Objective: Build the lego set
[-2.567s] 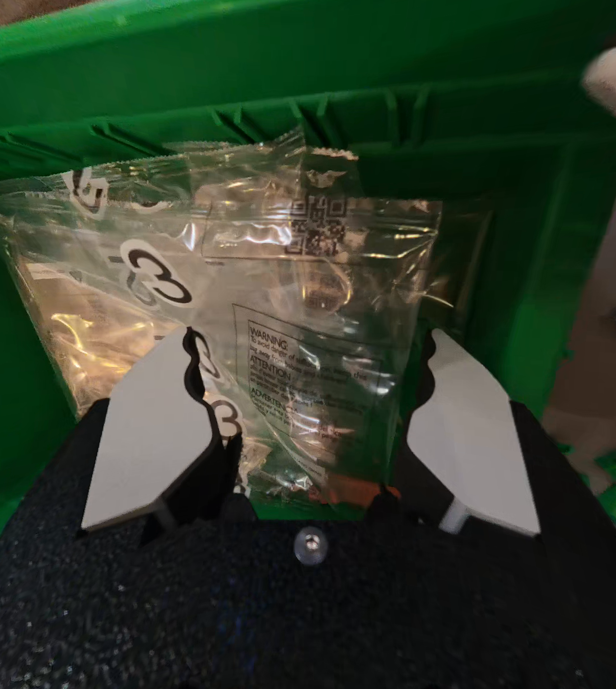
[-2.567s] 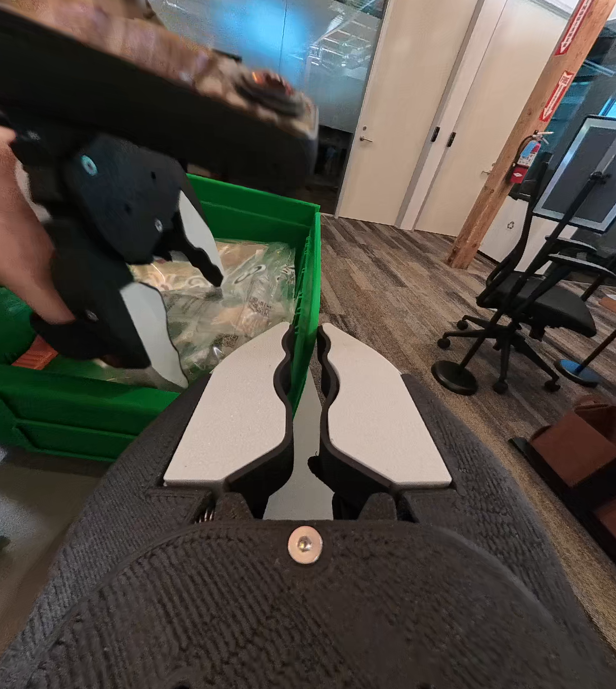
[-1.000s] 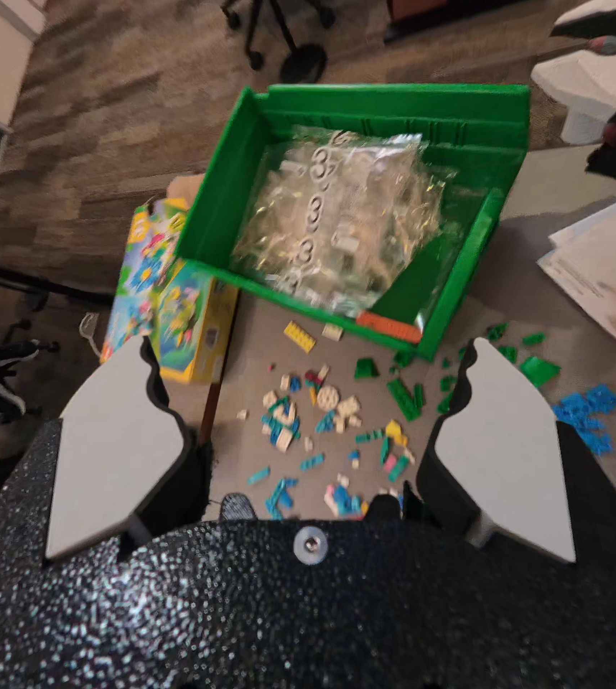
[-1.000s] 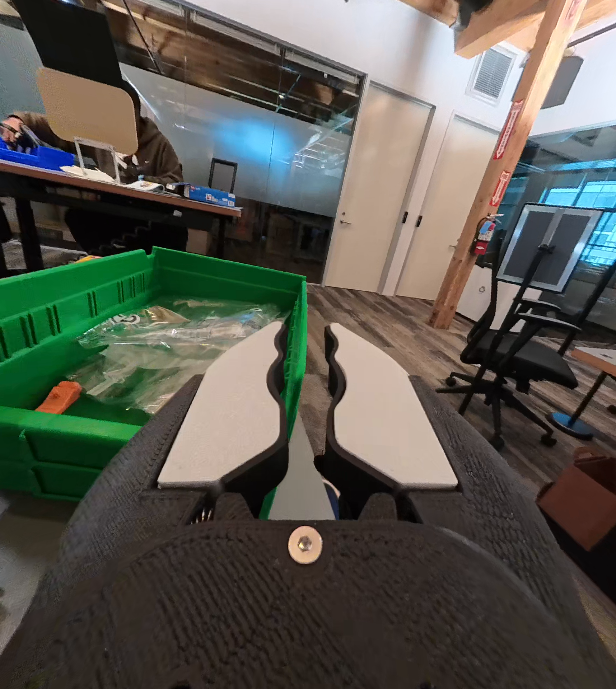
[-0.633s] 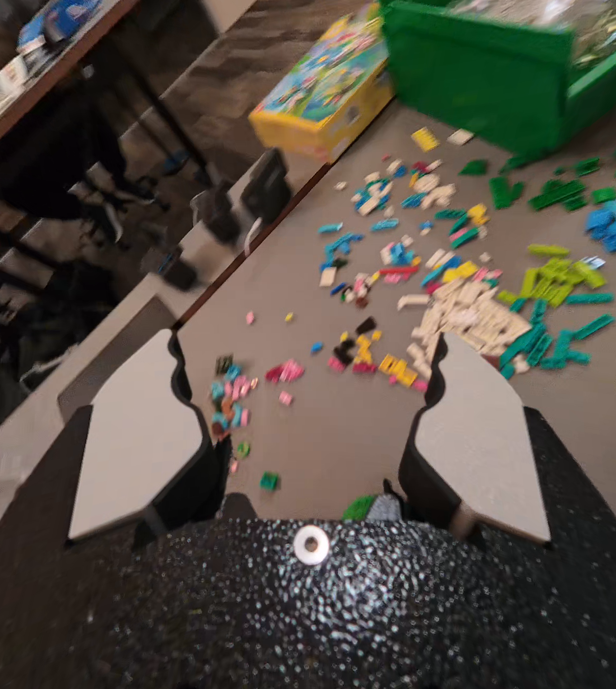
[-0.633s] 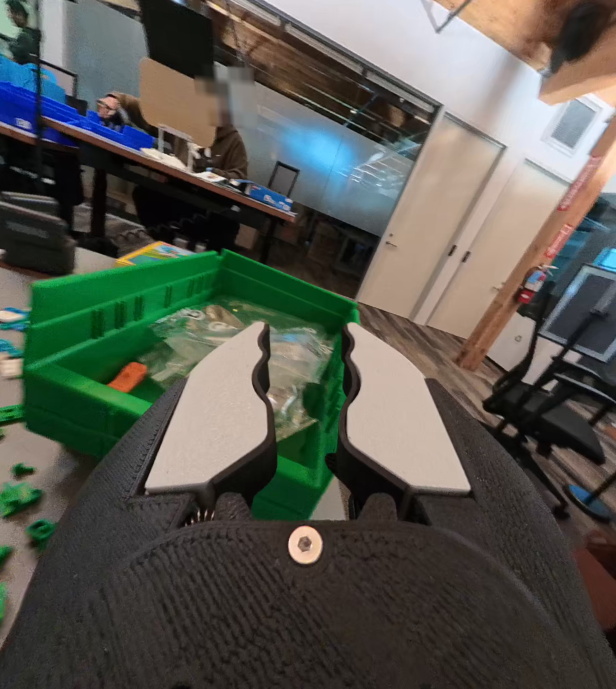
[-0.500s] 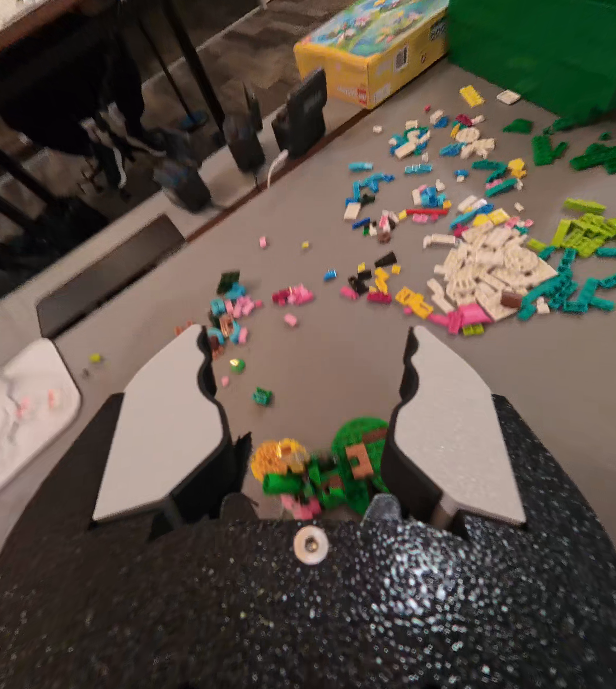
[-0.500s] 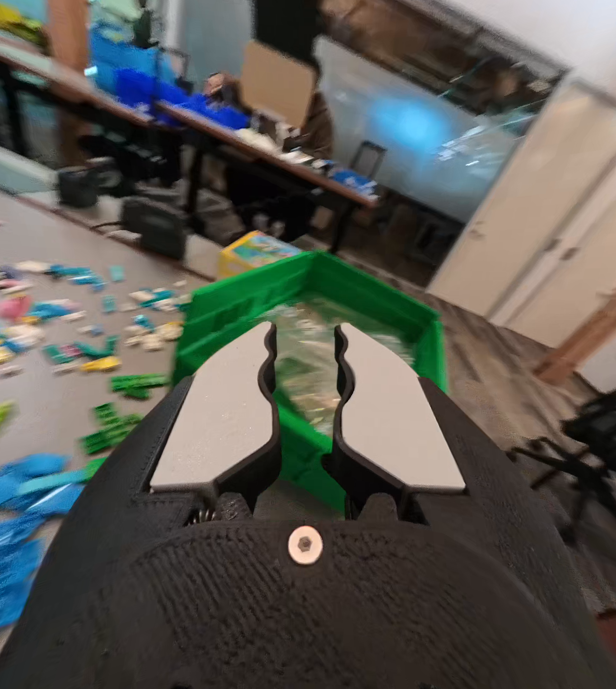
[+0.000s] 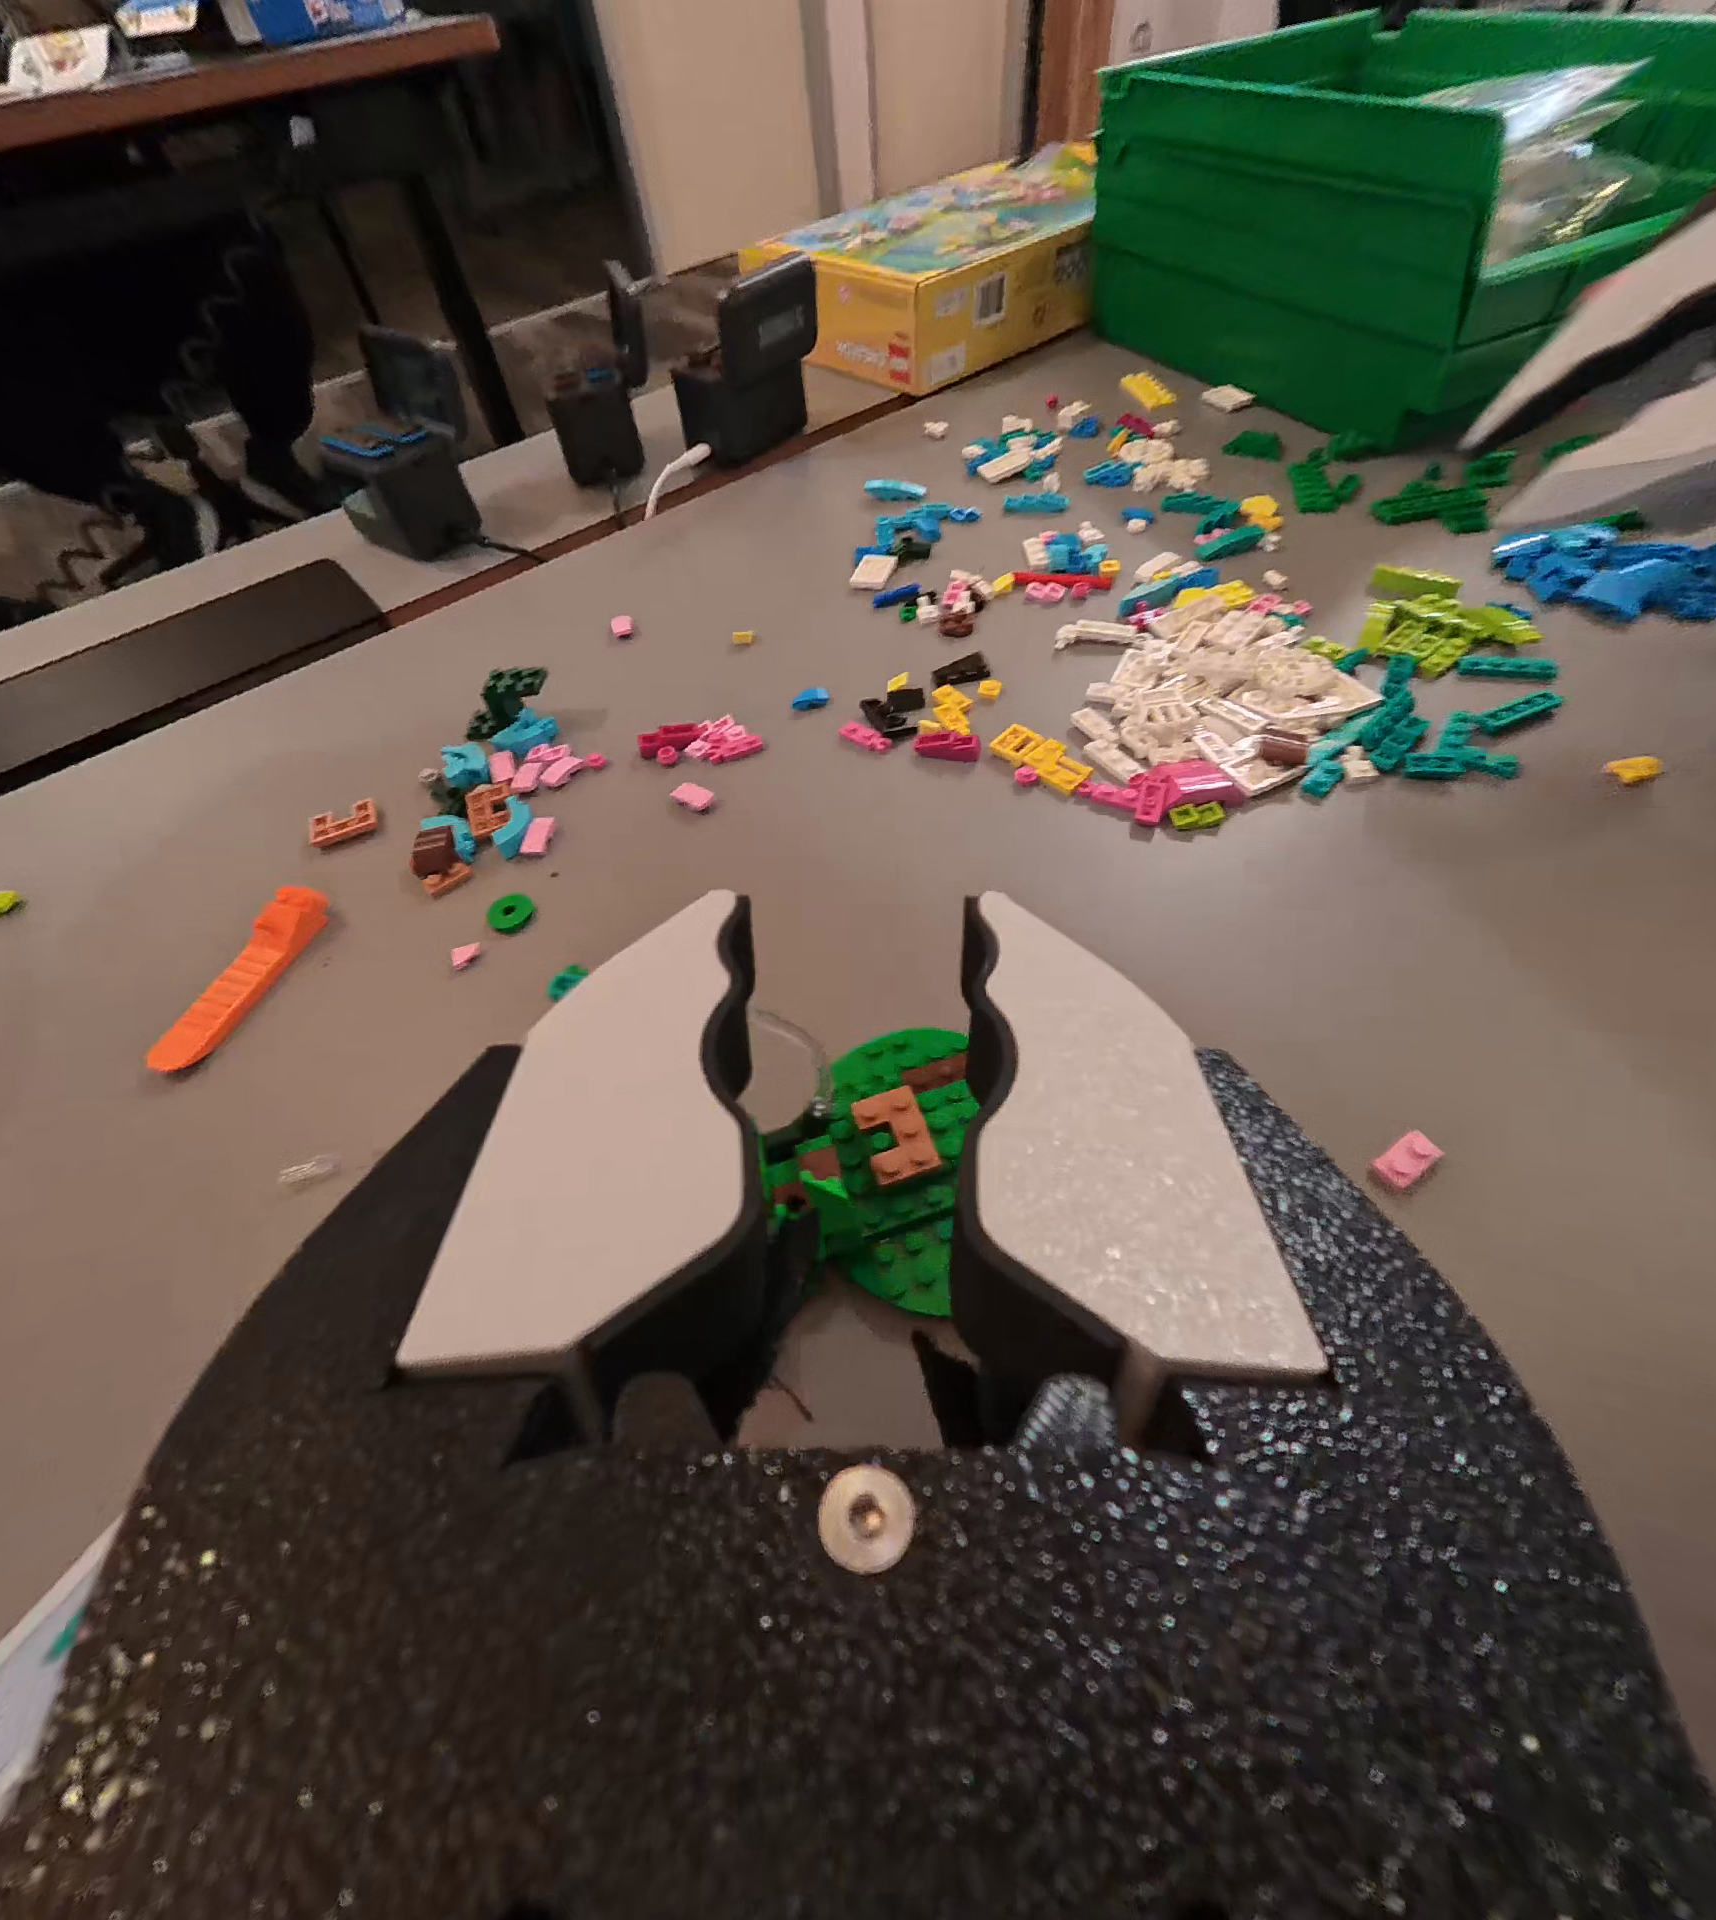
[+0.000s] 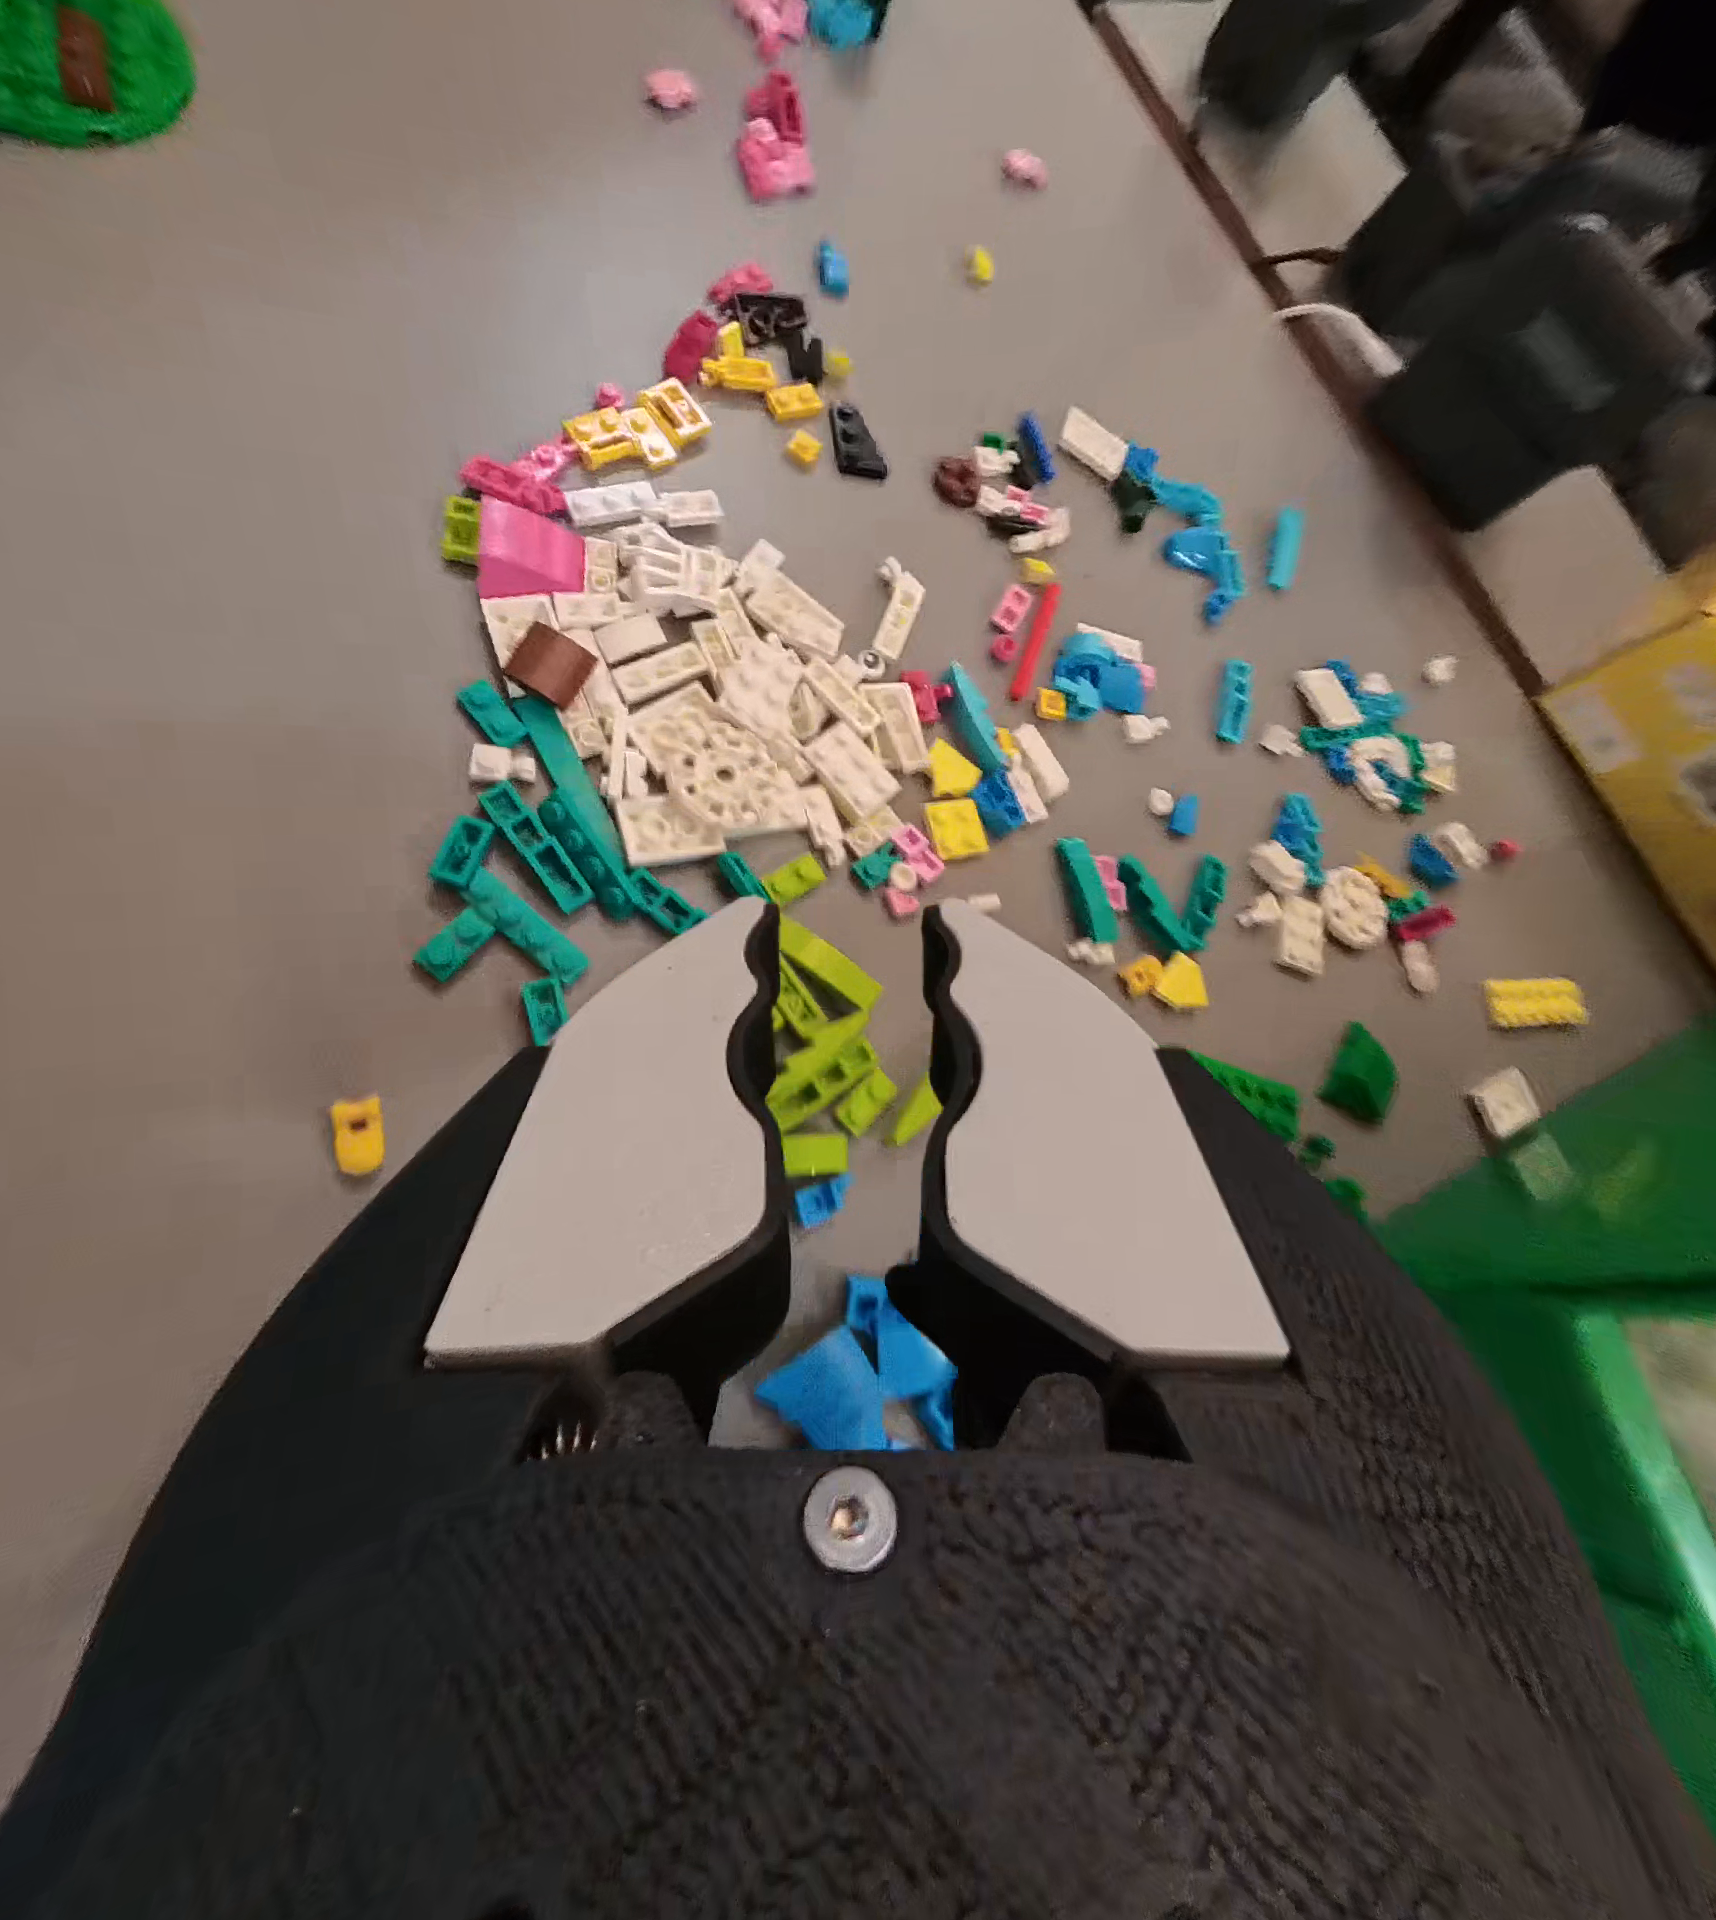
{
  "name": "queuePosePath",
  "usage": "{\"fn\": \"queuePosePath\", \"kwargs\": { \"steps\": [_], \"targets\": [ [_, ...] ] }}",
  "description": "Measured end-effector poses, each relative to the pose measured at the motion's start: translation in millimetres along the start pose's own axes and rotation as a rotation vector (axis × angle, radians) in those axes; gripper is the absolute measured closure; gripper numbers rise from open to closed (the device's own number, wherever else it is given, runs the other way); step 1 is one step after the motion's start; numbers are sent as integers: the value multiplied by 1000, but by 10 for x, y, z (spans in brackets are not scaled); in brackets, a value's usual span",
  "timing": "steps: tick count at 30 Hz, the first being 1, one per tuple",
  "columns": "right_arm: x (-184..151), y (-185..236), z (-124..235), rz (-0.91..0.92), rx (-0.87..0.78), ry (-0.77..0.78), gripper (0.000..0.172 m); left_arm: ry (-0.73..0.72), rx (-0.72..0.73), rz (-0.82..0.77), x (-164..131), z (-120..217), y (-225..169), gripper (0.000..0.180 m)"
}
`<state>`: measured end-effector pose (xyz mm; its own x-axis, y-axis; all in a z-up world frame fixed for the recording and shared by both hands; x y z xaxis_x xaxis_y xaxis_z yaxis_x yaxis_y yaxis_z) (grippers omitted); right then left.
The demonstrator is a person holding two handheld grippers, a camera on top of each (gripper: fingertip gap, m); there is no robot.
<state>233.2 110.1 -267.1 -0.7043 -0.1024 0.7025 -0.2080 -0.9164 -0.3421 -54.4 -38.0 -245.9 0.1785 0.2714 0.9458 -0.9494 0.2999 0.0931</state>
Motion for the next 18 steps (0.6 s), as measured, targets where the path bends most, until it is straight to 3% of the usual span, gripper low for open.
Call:
{"fn": "queuePosePath", "kwargs": {
  "steps": [6,11,18],
  "targets": [
    [176,-362,-462,-7,43,94,149,-90,-171,-5,39,-120,-448,166],
    [269,-728,-790,-78,139,179,154,-130,-83,-166,-72,-254,-497,180],
    [170,-886,-1017,-68,257,339,160,-216,-47,-137,-95,-202,-403,180]
  ]
}}
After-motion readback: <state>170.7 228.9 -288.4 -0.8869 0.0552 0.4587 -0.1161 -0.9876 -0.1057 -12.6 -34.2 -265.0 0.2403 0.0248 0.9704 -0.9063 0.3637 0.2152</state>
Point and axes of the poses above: each gripper's, where its closed fingertips meet, z back along the fingers, x out of its top, y = z × x across the jaws, the point moved 4 cm from there along z, back along the fingers, and after that the axes turned 1 degree about -y, right-handed, at the moved point
